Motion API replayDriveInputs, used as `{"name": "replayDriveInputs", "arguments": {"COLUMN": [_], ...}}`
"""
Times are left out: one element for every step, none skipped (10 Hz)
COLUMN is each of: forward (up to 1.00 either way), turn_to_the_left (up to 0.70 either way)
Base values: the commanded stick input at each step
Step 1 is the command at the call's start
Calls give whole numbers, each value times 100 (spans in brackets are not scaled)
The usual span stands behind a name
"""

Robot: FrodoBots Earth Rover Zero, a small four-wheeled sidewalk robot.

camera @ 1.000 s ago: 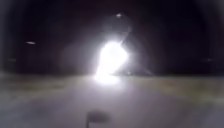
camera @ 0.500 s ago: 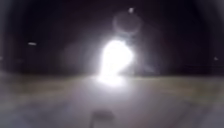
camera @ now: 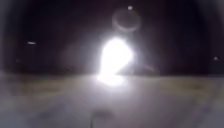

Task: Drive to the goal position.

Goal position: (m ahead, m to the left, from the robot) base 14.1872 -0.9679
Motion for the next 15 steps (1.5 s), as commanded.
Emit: {"name": "replayDriveInputs", "arguments": {"forward": [100, 100, 100, 100, 100, 100, 100, 100, 100, 100, 100, 100, 100, 100, 100], "turn_to_the_left": [-7, -3, -1, 0, 0, 0, 0, 0, 2, 7, 15, 15, 15, 11, 6]}}
